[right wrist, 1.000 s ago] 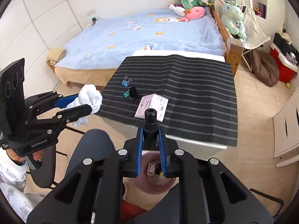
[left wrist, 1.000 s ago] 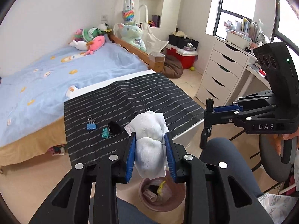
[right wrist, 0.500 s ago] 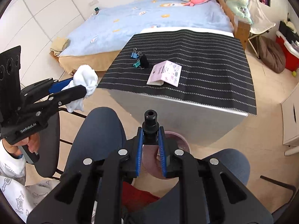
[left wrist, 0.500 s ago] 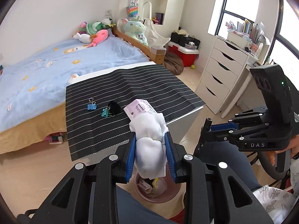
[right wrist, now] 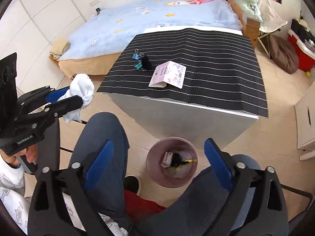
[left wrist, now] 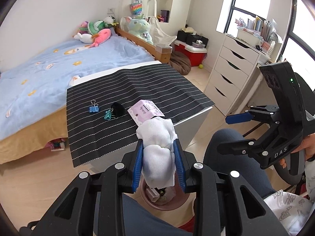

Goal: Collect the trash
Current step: 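Open the left gripper to drop the white sock into the wastebasket, then reach the right gripper to the pink card package and close on it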

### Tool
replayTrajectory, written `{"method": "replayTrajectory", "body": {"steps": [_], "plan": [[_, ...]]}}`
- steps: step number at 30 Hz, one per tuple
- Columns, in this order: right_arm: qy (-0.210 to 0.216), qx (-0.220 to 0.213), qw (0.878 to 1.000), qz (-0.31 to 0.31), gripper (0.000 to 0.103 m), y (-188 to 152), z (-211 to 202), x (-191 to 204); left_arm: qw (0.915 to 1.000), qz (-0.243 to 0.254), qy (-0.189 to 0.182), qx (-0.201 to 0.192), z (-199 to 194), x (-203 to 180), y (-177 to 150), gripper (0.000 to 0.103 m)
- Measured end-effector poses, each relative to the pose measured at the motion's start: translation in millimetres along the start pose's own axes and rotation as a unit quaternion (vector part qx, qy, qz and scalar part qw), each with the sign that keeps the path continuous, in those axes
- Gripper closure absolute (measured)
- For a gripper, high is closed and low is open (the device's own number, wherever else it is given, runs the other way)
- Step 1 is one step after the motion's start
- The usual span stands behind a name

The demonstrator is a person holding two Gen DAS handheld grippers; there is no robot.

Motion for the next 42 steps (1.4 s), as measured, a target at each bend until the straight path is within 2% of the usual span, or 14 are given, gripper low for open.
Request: {"method": "replayTrajectory", "body": {"steps": [13, 26, 29, 36, 42], "plan": [[-0.026, -0.032, 0.999, 0.015, 0.005, 8.4, -20.3, -14.3, 0.9997, 0.019, -0.011, 0.014, 8.1, -12.1, -2.5, 0.073], [-0.025, -0.054, 0.997, 0.046, 0.005, 8.2, -35.0, -36.0, 0.9978, 0.045, -0.029, 0.040, 20.2, -36.8, -10.3, 0.073], [-0.023, -0.056, 0.997, 0.052, 0.005, 7.5, -36.8, -39.9, 0.9970, 0.048, -0.035, 0.049, 23.8, -41.7, -12.9, 0.066], [-0.020, -0.057, 0.996, 0.059, 0.005, 6.0, -37.4, -43.7, 0.9973, 0.031, -0.038, 0.054, 31.3, -39.9, -17.6, 0.016], [-0.017, -0.053, 0.997, 0.061, 0.005, 4.9, -32.9, -42.9, 0.9989, 0.011, -0.011, 0.043, 31.4, -24.1, -14.6, 0.008]]}}
Point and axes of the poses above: each gripper's, at about its wrist camera, not at the fingertips, and z roughly the way its jaws point, x to its left, y to its top, the point moved 9 cm from there along z, roughly the way its jaws point
